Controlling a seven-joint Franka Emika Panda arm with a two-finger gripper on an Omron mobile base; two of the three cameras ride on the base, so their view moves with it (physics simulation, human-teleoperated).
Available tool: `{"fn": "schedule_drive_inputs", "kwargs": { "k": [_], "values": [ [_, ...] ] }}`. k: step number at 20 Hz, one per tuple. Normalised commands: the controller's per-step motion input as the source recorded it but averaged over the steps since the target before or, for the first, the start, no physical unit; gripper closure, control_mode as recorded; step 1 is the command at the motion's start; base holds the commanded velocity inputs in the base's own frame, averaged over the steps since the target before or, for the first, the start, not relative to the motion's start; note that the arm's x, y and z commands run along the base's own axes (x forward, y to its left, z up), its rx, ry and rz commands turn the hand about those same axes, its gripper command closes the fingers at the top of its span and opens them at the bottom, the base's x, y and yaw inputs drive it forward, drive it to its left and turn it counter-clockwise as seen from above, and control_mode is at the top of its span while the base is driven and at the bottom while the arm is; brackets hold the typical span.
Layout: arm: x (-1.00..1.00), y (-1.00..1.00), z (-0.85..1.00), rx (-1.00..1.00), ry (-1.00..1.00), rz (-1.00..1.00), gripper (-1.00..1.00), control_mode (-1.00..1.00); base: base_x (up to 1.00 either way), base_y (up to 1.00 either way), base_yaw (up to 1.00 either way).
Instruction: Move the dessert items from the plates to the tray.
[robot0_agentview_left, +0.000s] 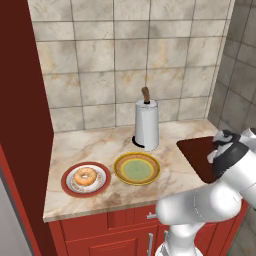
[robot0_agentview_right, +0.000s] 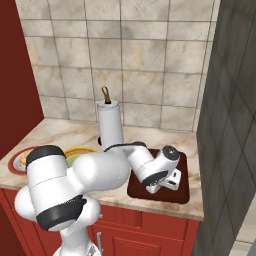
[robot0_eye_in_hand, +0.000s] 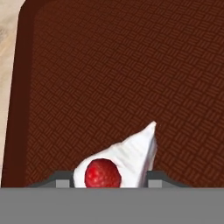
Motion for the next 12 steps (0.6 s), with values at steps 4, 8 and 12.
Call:
{"fn": "schedule_drive_inputs", "kwargs": {
  "k": [4, 8, 12],
  "values": [
    [0.08, 0.00, -0.19, 0.00, 0.00, 0.00, 1.00, -1.00, 0.00, 0.00, 0.00],
    [0.00, -0.01, -0.31, 0.00, 0.00, 0.00, 1.00, -1.00, 0.00, 0.00, 0.00],
    [0.00, -0.02, -0.18, 0.00, 0.00, 0.00, 1.00, -1.00, 0.00, 0.00, 0.00]
  ]
}}
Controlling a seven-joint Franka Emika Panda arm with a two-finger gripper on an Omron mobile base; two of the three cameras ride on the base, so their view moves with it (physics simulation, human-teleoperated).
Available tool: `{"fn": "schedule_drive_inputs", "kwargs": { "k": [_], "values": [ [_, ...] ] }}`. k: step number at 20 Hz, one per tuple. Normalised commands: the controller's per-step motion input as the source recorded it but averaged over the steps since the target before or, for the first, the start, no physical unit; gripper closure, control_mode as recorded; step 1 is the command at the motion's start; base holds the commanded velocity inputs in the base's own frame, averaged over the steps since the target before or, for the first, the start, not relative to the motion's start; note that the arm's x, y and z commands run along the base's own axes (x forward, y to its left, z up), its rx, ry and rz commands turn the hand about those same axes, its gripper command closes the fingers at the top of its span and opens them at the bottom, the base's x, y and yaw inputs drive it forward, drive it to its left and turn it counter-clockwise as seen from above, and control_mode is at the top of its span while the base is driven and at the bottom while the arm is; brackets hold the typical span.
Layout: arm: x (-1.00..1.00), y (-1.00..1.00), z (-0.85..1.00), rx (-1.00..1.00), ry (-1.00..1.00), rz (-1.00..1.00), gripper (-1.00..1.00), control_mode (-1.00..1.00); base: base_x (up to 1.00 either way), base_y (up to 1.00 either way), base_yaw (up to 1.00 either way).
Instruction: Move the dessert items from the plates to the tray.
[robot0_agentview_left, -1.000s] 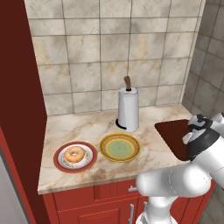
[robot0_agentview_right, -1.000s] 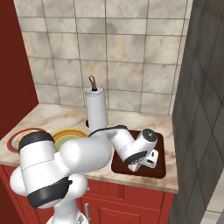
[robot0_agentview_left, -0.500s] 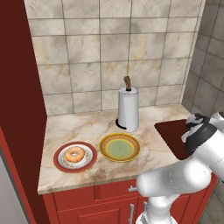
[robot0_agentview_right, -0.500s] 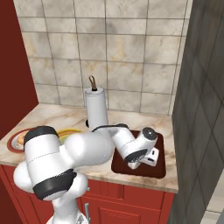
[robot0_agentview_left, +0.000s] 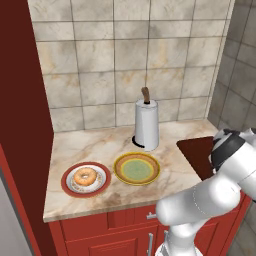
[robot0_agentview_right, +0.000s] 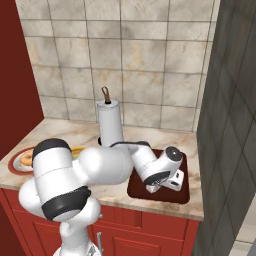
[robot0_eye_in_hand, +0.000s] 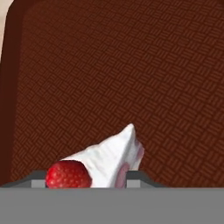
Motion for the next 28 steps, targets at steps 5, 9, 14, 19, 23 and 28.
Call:
{"fn": "schedule_drive_inputs", "kwargs": {
  "k": [5, 9, 14, 19, 23, 28],
  "values": [
    [0.00, 0.00, 0.00, 0.00, 0.00, 0.00, -1.00, -1.00, 0.00, 0.00, 0.00],
    [-0.06, 0.00, 0.00, 0.00, 0.00, 0.00, -1.00, -1.00, 0.00, 0.00, 0.00],
    [-0.18, 0.00, 0.05, 0.00, 0.00, 0.00, -1.00, -1.00, 0.00, 0.00, 0.00],
    [-0.19, 0.02, 0.29, -0.03, 0.00, -0.01, -1.00, -1.00, 0.00, 0.00, 0.00],
    [-0.19, 0.24, 0.52, -0.08, 0.00, -0.02, -1.00, -1.00, 0.00, 0.00, 0.00],
    [-0.20, 0.71, 0.51, -0.11, 0.00, -0.01, -1.00, -1.00, 0.00, 0.00, 0.00]
  ]
}}
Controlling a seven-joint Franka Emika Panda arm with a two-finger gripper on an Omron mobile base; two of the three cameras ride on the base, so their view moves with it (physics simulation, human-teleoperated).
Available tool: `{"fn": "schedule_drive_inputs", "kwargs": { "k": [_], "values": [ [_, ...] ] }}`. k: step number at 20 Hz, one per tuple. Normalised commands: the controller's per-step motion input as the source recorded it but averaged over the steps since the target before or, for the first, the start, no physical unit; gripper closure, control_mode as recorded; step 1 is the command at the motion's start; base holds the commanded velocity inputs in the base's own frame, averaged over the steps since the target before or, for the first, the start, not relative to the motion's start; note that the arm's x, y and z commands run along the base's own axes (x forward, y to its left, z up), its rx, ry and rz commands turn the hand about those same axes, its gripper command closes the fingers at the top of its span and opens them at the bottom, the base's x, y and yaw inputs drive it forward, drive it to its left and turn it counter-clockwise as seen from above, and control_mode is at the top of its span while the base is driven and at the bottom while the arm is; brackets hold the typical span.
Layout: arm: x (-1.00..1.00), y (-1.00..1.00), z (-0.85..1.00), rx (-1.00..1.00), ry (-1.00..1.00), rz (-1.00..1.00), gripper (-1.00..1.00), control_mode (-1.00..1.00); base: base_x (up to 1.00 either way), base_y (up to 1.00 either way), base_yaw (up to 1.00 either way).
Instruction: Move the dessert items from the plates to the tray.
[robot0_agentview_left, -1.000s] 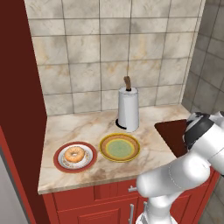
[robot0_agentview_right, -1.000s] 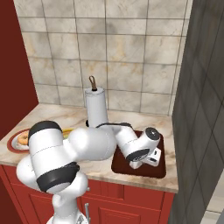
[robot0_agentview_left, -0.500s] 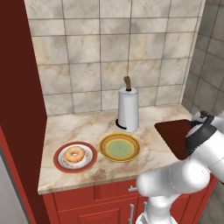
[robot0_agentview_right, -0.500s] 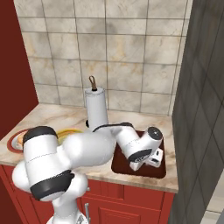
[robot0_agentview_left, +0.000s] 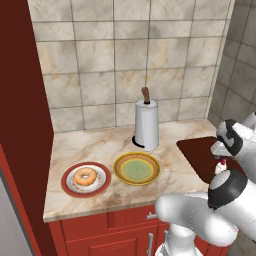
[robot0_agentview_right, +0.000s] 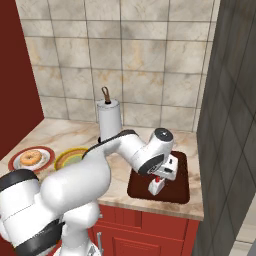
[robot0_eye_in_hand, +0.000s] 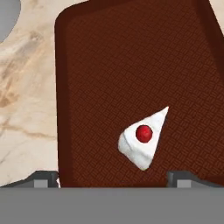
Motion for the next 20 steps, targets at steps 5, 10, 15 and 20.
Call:
{"fn": "schedule_drive_inputs", "kwargs": {
  "k": [5, 10, 15, 20],
  "values": [
    [-0.28, 1.00, 0.39, -0.12, 0.00, 0.01, -1.00, -1.00, 0.00, 0.00, 0.00],
    [-0.15, 0.97, 0.37, -0.06, 0.00, 0.02, -1.00, -1.00, 0.00, 0.00, 0.00],
    [-0.01, 0.98, 0.25, -0.06, 0.00, 0.02, -1.00, -1.00, 0.00, 0.00, 0.00],
    [0.03, 0.98, 0.18, -0.05, 0.00, 0.01, -1.00, -1.00, 0.00, 0.00, 0.00]
  ]
}}
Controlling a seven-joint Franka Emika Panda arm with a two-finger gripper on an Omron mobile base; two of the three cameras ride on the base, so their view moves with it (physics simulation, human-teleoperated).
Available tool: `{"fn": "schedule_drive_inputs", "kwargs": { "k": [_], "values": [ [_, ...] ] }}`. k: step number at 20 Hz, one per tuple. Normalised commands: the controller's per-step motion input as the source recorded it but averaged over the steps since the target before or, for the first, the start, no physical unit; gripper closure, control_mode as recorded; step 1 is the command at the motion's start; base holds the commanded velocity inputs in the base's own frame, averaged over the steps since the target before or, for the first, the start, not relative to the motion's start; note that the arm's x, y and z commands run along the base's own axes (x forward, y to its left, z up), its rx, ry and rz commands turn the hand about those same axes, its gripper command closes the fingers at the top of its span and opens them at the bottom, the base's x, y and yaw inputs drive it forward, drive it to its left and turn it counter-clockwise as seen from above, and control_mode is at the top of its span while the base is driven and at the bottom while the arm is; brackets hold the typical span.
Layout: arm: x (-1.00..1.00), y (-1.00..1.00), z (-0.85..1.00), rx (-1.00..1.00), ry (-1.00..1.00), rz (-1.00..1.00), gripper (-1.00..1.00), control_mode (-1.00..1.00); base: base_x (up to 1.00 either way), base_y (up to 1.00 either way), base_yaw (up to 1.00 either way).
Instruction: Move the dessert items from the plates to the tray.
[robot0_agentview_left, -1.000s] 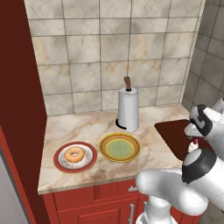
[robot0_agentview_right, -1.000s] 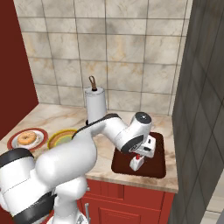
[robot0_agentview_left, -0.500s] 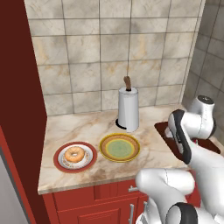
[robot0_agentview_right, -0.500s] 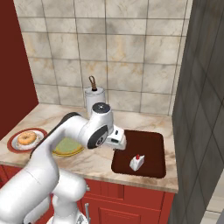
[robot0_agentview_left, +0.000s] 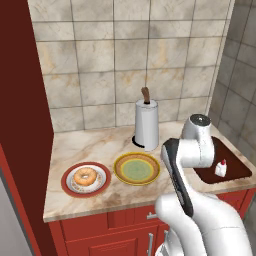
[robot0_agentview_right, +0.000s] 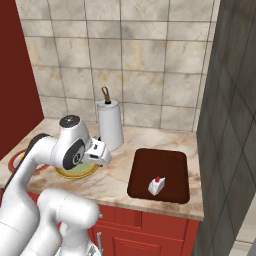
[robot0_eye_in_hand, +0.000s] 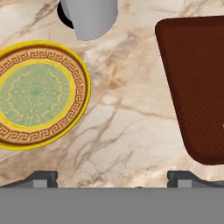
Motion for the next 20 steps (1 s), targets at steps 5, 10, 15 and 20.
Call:
{"fn": "schedule_drive_inputs", "kwargs": {
  "k": [5, 10, 15, 20],
  "values": [
    [0.42, 0.85, 0.00, -0.01, -0.03, 0.06, -1.00, -1.00, 0.00, 0.00, 0.00],
    [0.41, 0.66, 0.05, 0.01, 0.00, 0.09, -1.00, -1.00, 0.00, 0.00, 0.00],
    [0.32, 0.50, 0.10, 0.02, 0.01, 0.09, -1.00, -1.00, 0.00, 0.00, 0.00],
    [0.19, 0.53, 0.22, 0.00, 0.17, 0.07, -1.00, -1.00, 0.00, 0.00, 0.00]
  ]
}}
